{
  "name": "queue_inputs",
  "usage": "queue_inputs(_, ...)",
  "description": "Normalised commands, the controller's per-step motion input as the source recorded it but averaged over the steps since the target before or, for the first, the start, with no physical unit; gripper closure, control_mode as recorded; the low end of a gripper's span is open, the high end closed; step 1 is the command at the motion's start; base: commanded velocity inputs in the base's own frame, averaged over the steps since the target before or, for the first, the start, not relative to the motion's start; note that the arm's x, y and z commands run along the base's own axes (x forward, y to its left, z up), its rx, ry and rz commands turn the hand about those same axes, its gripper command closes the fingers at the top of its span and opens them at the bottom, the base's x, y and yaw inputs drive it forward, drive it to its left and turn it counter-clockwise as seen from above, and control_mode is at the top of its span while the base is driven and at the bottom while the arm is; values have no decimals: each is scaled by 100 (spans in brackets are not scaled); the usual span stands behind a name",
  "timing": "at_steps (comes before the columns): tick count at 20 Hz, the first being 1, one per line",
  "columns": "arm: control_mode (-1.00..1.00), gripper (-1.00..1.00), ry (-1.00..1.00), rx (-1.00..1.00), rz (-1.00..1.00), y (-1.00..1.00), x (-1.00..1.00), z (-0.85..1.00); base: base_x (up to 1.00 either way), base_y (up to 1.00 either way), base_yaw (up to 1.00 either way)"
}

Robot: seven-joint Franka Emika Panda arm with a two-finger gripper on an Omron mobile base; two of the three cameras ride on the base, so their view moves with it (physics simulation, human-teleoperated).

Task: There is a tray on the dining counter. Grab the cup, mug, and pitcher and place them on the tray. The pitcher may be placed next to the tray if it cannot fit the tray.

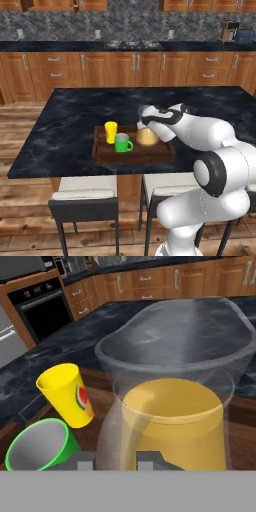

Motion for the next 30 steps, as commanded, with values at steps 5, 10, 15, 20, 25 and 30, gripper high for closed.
queue_inputs(5, -100, 100, 0, 0, 0, 7, 10, -17, 0, 0, 0)
queue_inputs(10, -100, 100, 0, 0, 0, 2, 0, 0, 0, 0, 0)
queue_inputs(15, -100, 100, 0, 0, 0, 0, 0, 0, 0, 0, 0)
queue_inputs(20, -100, -100, 0, 0, 0, 0, 0, 0, 0, 0, 0)
queue_inputs(25, -100, -100, 0, 0, 0, 0, 0, 0, 0, 0, 0)
queue_inputs(30, -100, -100, 0, 0, 0, -1, 0, 0, 0, 0, 0)
